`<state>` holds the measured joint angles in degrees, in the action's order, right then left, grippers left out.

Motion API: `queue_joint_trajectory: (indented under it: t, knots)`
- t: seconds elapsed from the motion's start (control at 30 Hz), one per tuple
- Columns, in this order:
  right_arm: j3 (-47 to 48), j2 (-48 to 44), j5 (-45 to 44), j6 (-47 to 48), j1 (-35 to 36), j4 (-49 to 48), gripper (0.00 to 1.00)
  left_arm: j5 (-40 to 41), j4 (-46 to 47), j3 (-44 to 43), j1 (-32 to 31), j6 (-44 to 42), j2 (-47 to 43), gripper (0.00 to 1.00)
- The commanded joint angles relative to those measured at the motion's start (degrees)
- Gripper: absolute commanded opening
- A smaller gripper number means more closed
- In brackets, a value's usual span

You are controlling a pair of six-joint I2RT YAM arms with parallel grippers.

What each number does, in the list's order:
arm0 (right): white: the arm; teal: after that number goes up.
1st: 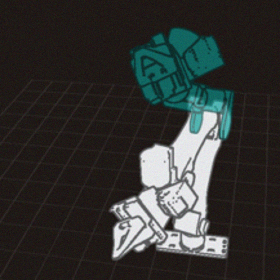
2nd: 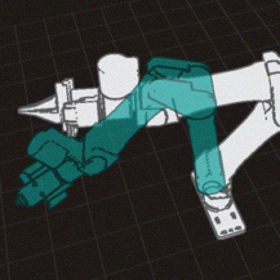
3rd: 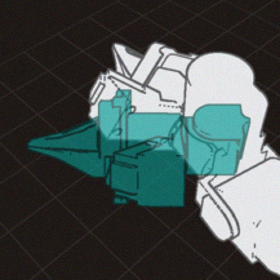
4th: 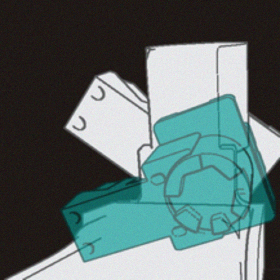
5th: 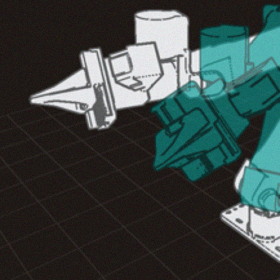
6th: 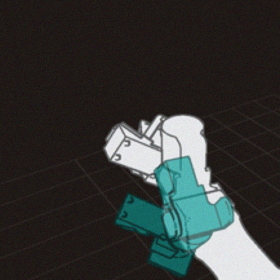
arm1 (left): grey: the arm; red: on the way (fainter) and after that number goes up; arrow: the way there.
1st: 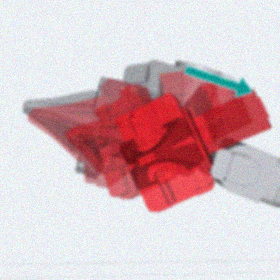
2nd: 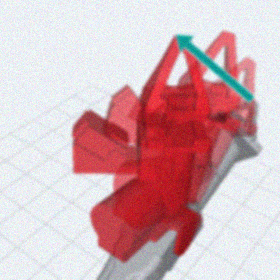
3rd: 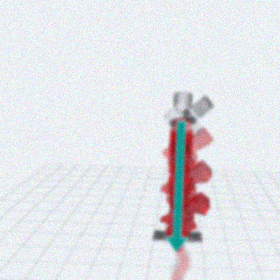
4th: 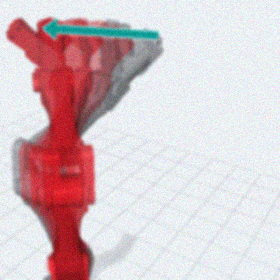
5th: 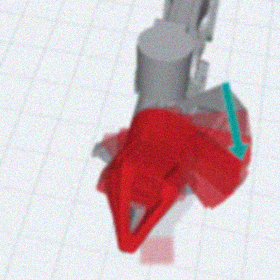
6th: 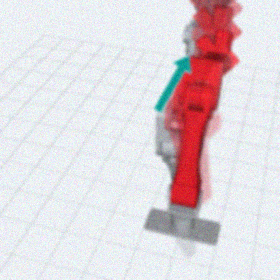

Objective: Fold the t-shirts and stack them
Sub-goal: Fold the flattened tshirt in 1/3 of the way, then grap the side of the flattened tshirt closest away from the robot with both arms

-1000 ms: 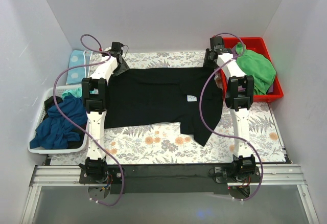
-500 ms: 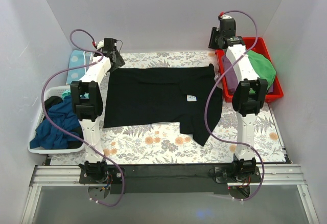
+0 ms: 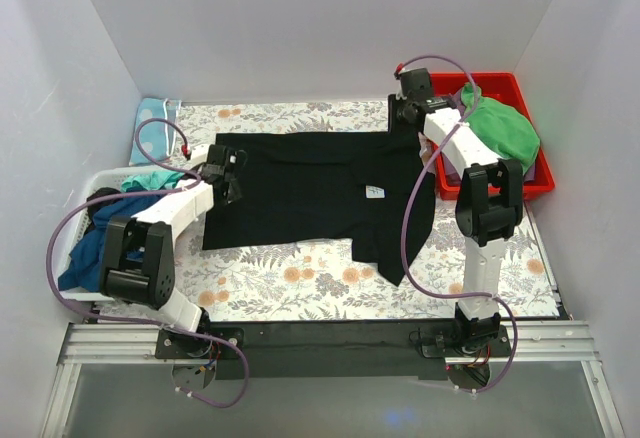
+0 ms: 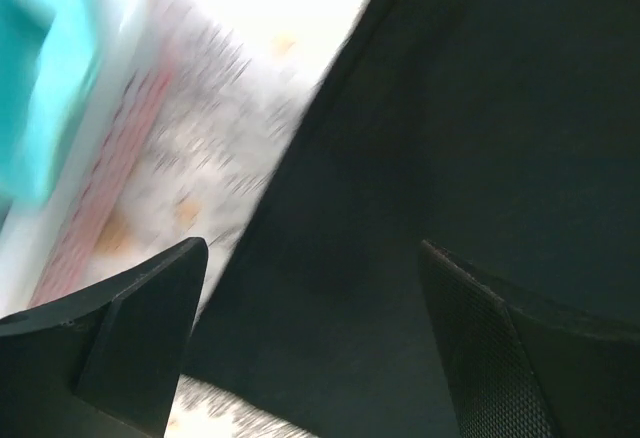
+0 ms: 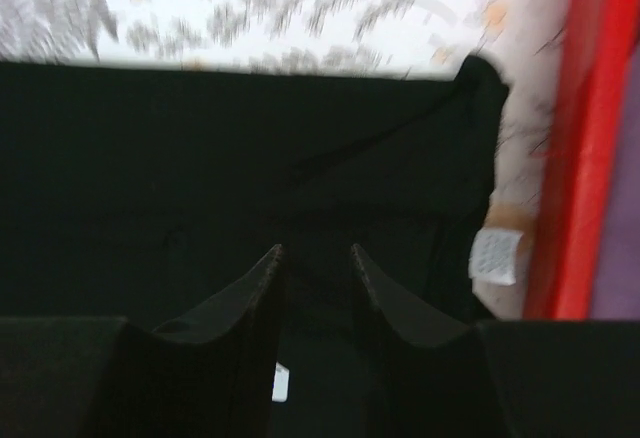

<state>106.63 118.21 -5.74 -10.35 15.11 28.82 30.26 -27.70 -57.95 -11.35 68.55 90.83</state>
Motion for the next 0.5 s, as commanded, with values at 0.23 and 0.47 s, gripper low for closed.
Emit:
queue_joint_trajectory:
  t: [0.23,0.47]
  knots:
    - [-5.55,-2.29,1.61,-1.78,0.71,0.19,0.36,4.55,-3.41,11.19,-0.69,5.01,-8.12,0.82]
    - [-5.38,-1.76,0.82,-2.04,0.79,0.97,0.35,-0.29,-7.88,9.79,-0.77,10.45,-6.63,0.74]
